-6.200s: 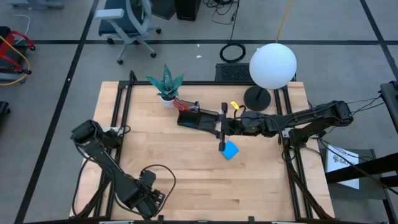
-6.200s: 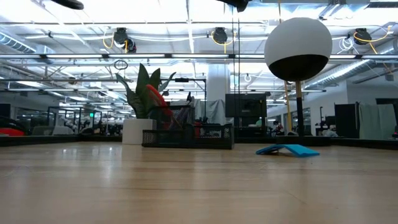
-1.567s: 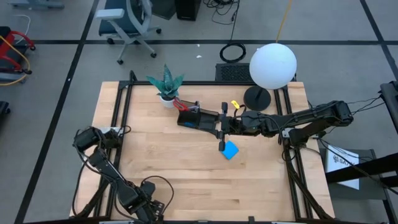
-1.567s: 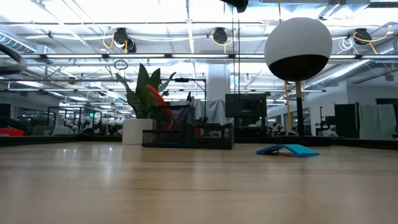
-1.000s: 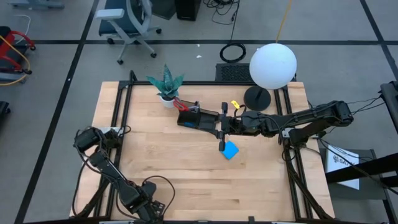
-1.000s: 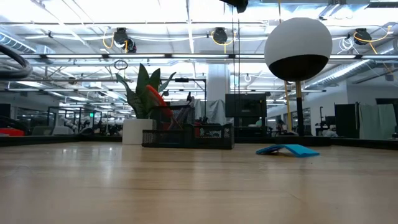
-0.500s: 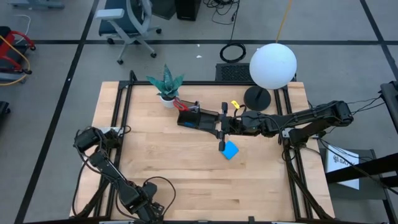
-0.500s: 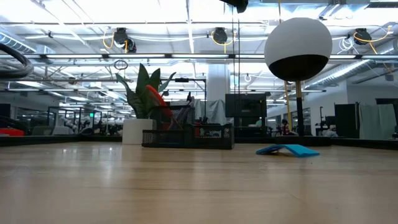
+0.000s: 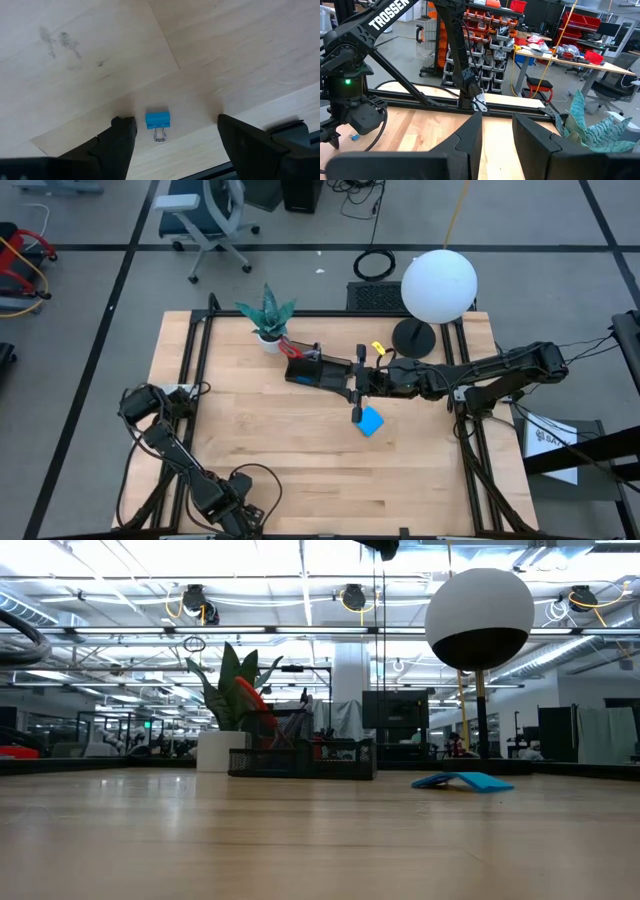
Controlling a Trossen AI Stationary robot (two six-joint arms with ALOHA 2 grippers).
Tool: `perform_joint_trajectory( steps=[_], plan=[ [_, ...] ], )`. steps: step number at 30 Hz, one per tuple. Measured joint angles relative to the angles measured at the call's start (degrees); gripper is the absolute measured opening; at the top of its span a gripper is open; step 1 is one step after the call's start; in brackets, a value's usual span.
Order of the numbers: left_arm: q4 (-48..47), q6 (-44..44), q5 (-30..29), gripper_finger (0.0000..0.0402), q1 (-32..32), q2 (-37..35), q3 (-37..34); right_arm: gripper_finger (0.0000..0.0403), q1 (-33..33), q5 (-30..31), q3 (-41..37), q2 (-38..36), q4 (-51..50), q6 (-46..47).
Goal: Pick and place office supplies into organizer
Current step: Put the blue paper clip into the black desk organizer
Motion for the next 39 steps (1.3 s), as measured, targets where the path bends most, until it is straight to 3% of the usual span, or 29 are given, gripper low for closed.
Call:
perform_joint_trajectory(
  steps=[39],
  plan=[
    [-1.3, 1.1, -0.5, 0.0285, 0.4, 0.0, 0.0, 0.01, 0.0, 0.0, 0.0, 0.0, 0.0, 0.0]
  ],
)
